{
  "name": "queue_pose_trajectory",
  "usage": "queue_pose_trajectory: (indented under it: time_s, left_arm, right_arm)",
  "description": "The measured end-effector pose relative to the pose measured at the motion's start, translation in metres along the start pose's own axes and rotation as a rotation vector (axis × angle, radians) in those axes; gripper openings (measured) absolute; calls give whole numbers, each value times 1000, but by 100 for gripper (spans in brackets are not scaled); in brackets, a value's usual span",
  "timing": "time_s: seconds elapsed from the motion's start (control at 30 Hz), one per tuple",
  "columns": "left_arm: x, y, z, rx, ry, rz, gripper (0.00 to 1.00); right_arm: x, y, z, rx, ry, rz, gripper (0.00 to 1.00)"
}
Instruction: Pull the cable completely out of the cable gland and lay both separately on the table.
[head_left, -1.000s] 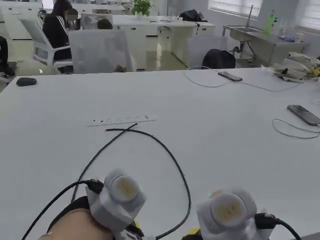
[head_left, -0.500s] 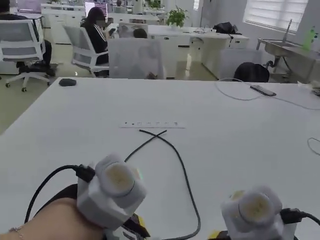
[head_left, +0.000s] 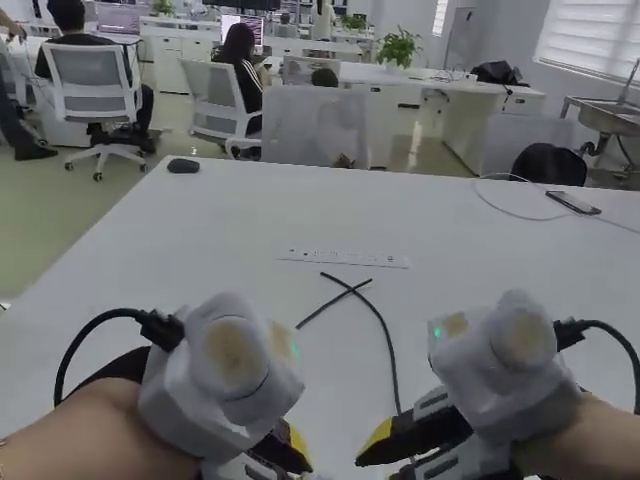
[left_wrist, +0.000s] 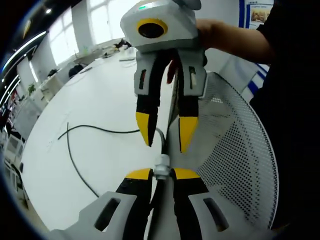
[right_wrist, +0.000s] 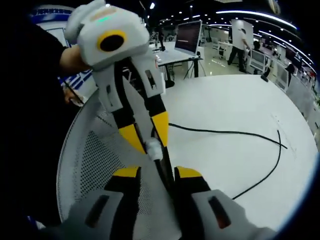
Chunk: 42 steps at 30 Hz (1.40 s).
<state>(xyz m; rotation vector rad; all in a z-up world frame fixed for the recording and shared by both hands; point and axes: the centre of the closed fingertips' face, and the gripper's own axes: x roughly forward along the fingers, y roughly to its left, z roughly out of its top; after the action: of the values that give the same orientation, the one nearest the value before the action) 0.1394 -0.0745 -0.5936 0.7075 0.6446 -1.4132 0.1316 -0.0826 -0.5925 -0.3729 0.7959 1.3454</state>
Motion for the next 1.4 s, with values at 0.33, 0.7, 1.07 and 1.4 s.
queue_pose_trajectory:
  time_s: [0.33, 0.7, 1.07, 1.4]
  left_arm:
    - [2, -1, 1, 150, 16, 38, 16]
    - [11, -5, 0, 275, 52, 37, 16]
    - [23, 1, -8, 98, 14, -32, 16]
    - [28, -3, -12, -206, -34, -193, 15]
  right_arm:
    - [17, -5, 1, 3, 90, 136, 25]
    - [26, 1, -5, 26, 133, 204, 14]
    - [33, -5, -15, -63, 189, 61, 12]
    - [37, -4, -21, -229, 210, -90, 11]
